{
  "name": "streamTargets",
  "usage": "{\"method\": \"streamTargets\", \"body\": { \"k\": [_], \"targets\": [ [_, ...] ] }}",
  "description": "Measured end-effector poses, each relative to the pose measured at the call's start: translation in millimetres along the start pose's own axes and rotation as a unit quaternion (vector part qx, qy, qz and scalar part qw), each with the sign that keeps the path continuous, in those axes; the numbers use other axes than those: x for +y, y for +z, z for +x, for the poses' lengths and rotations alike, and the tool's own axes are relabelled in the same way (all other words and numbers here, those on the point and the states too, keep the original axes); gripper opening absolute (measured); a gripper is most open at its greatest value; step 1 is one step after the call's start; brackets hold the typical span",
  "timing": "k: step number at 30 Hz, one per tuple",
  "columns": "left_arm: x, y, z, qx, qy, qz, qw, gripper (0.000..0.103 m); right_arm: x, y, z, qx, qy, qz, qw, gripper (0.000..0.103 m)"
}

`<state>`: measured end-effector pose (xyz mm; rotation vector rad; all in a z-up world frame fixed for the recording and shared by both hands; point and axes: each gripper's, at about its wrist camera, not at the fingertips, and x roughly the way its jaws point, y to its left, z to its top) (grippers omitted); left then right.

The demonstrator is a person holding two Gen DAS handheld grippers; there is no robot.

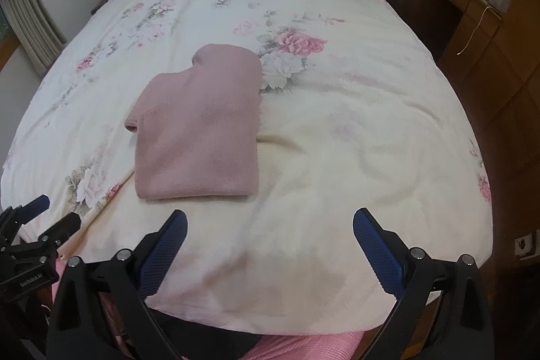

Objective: Fold small clothes

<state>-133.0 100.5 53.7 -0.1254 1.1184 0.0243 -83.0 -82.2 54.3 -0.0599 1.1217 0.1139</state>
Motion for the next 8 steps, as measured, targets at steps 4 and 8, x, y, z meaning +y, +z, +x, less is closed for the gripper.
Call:
{"method": "streamTargets", "body": {
  "k": [4,8],
  "targets": [
    [-0.4,-0.1,-0.2,-0.003,-0.002,-0.003,1.0,0.09,2.0,-0.3,0.9,0.0,-0.017,-0.006,1.0,0.099],
    [-2.1,-0.6,-1.2,-0.003,-0.003,-0.001,1.0,0.09,1.8,-1.7,1.7,0.001,-0.015,-0.004,1.0,0.099]
  ]
}}
